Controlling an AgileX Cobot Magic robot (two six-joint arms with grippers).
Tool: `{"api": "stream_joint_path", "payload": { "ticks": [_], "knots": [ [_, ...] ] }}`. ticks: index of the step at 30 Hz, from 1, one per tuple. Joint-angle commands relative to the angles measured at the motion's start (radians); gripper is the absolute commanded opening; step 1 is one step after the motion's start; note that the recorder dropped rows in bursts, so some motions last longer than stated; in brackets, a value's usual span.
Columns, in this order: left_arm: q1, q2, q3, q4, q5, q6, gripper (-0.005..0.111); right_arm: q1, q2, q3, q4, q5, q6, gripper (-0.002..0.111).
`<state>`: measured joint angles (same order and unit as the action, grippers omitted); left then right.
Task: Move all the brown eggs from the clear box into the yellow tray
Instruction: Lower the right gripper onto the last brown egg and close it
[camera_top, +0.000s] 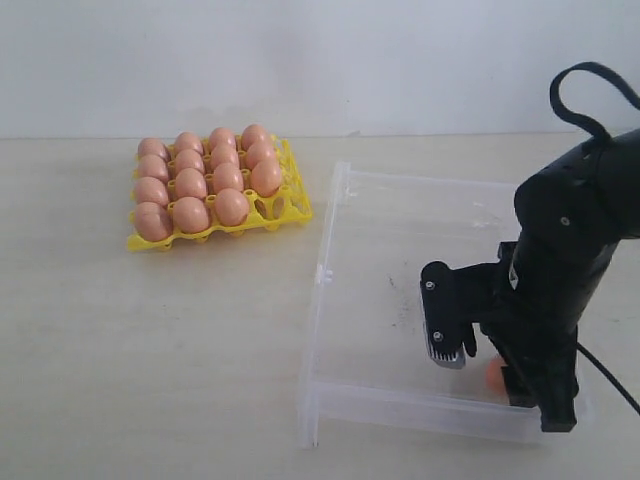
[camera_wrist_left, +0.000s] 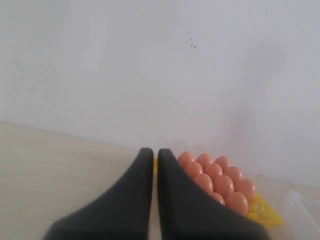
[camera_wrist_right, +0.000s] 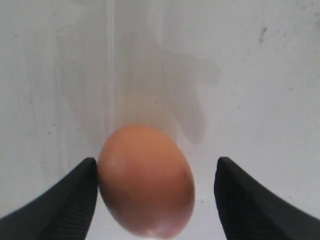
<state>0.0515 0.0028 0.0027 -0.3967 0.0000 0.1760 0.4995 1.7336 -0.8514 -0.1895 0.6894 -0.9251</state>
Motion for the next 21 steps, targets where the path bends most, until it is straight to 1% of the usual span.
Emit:
{"api": "stream_joint_path", "payload": {
  "ticks": [1,7,9,10,12,13,14,16,21],
  "knots": [
    [-0.004,-0.003,-0.003,-0.003,0.0,0.009,0.004,-0.002,0.038,0.002,0.0,-0.023,0.003,0.059],
    [-0.004,-0.003,-0.003,-0.003,0.0,0.009,0.004,-0.002,0.063,0.002,0.004,-0.076,0.03,0.059],
    [-0.004,-0.003,-0.003,-0.003,0.0,0.009,0.004,-0.002,0.066,0.002,0.004,-0.072,0.03,0.055],
    [-0.004,-0.003,-0.003,-0.003,0.0,0.009,0.004,-0.002,0.066,0.002,0.004,-0.061,0.03,0.05],
    [-0.004,-0.003,-0.003,-0.003,0.0,0.009,0.004,-0.002,0.066,0.002,0.004,-0.052,0.038,0.031],
    [-0.004,-0.003,-0.003,-0.003,0.0,0.009,0.004,-0.002,0.066,0.002,0.004,-0.053,0.055,0.014],
    [-0.004,-0.003,-0.003,-0.003,0.0,0.009,0.004,-0.002,0.066,0.002,0.006,-0.063,0.073,0.001],
    [-0.004,-0.003,-0.003,-0.003,0.0,0.009,0.004,-0.002,0.066,0.0,0.018,-0.117,0.149,-0.001],
    [-0.004,-0.003,-0.003,-0.003,0.0,0.009,0.004,-0.002,0.051,-0.023,0.045,-0.216,0.289,0.0]
  ]
}}
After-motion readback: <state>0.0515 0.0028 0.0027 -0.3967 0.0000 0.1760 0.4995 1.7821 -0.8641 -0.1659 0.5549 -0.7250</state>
